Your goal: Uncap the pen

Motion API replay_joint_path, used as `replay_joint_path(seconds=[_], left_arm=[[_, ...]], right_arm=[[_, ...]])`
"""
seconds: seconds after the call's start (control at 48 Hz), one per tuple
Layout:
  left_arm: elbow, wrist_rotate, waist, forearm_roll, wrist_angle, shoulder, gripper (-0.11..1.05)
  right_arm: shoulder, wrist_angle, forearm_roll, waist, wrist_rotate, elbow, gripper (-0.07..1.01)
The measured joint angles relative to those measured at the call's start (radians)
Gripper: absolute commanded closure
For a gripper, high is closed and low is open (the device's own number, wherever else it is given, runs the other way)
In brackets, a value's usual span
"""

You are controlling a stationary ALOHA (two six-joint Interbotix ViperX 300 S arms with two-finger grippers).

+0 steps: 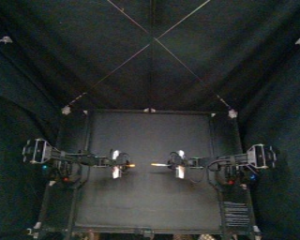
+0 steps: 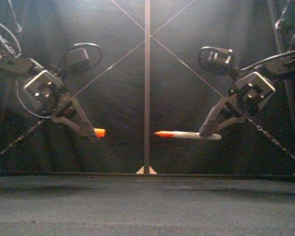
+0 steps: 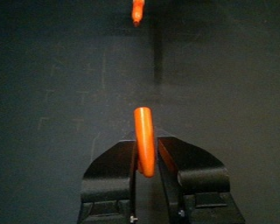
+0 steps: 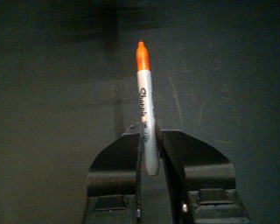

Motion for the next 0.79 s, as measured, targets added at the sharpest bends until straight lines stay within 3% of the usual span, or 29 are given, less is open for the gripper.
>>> replay_joint_path(seconds=[0.792], left_arm=[[0.002,-0.0015,0.000,-0.002,-0.002,-0.014,0.43]], right_arm=[[0.000,0.000,-0.003,0.000,-0.002,0.002,0.45]])
